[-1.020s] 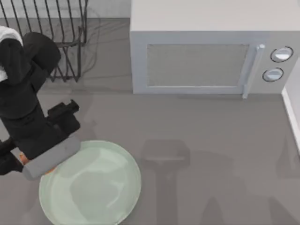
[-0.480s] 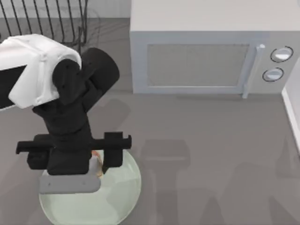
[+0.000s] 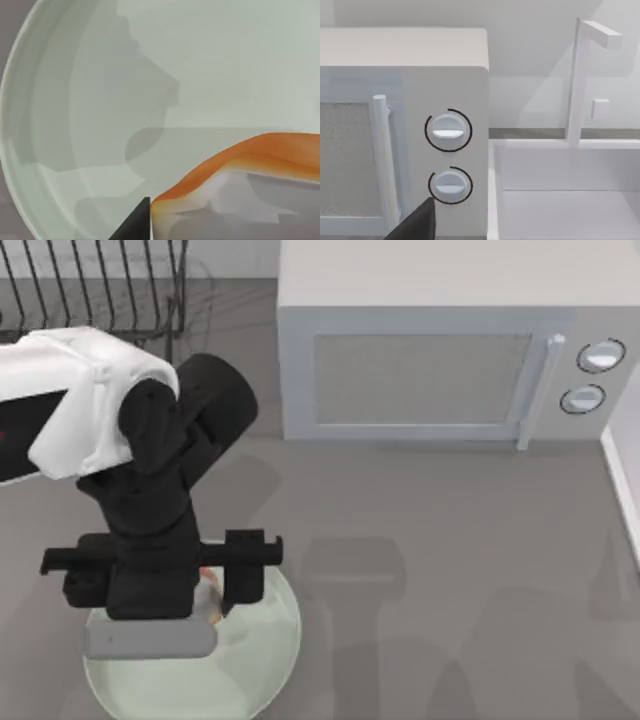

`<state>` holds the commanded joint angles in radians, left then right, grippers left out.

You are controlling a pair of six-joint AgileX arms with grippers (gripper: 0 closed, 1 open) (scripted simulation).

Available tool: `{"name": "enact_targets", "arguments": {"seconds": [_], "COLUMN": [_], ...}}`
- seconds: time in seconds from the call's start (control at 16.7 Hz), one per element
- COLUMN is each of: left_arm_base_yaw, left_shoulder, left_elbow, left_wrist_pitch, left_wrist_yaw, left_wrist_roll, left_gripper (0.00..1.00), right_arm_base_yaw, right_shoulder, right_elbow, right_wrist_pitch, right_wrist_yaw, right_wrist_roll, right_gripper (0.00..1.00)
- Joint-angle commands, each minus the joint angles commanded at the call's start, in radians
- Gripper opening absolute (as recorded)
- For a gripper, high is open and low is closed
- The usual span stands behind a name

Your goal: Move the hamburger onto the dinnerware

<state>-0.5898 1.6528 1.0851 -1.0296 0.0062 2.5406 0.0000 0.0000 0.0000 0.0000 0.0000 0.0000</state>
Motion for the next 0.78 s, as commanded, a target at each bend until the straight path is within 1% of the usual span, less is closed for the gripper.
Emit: {"name": "enact_targets", "arguments": {"seconds": [0.24,0.54,0.78], "left_arm_base_yaw": [-0.003,-0.002,-0.002], "left_shoulder": [0.043,0.053,0.053], "left_elbow": [-0.069,-0.084,-0.084], "left_wrist_pitch": [0.124,0.144,0.144], "left_wrist_yaw": [-0.003,-0.003,-0.003], "left_wrist_roll": [0.004,0.004,0.004], "left_gripper": [0.00,0.00,0.30], "right_arm_base_yaw": [0.000,0.000,0.000], "right_shoulder": [0.000,0.000,0.000], "right_elbow": [0.000,0.000,0.000], "right_wrist_pitch": [0.000,0.000,0.000], "right_wrist_yaw": [0.000,0.000,0.000], "right_wrist_roll": [0.000,0.000,0.000], "right_gripper": [1.00,1.00,1.00]}}
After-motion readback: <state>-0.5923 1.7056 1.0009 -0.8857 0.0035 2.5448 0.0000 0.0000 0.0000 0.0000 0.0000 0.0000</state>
